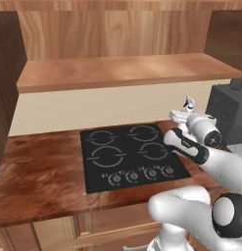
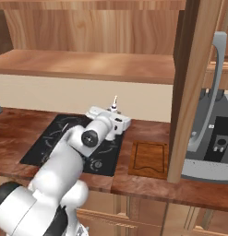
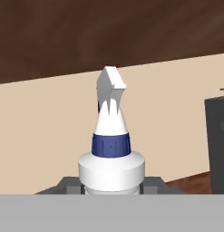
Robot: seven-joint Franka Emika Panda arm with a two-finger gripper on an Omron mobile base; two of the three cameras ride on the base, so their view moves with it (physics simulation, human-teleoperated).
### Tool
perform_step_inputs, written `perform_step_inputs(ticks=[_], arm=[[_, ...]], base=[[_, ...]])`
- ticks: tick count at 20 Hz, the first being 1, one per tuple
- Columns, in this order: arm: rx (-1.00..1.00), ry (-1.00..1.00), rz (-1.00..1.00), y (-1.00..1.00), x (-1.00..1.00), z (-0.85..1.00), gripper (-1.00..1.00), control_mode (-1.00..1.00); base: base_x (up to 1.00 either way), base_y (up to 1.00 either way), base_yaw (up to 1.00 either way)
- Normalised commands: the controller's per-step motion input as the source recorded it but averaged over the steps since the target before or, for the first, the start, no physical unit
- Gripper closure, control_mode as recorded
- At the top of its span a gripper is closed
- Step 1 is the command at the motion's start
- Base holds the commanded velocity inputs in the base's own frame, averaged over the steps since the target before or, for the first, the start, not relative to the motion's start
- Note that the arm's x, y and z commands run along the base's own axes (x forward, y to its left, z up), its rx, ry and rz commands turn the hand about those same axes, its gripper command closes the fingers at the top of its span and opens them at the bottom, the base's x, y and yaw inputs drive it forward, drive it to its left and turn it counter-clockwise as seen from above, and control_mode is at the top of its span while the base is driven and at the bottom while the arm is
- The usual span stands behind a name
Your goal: Grab the spray bottle from the cabinet, then place it next to the cutting board for sanitizing. Then grab the dish brush from the countertop next to the sink and place it next to the cutting board.
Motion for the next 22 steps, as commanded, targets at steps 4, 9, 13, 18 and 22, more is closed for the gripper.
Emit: perform_step_inputs(ticks=[4,9,13,18,22], arm=[[0.0,0.08,0.0,-0.26,0.75,-0.23,1.0,-1.0],[0.0,0.03,0.0,-0.3,0.55,-0.3,1.0,-1.0],[0.0,0.0,0.0,-0.27,0.5,-0.31,1.0,-1.0],[0.0,0.0,0.0,-0.23,0.54,-0.24,1.0,-1.0],[0.0,0.0,0.0,-0.22,0.48,-0.23,1.0,-1.0]], base=[[0.0,0.0,0.0],[0.0,0.0,0.0],[0.0,0.0,0.0],[0.0,0.0,0.0],[0.0,0.0,0.0]])
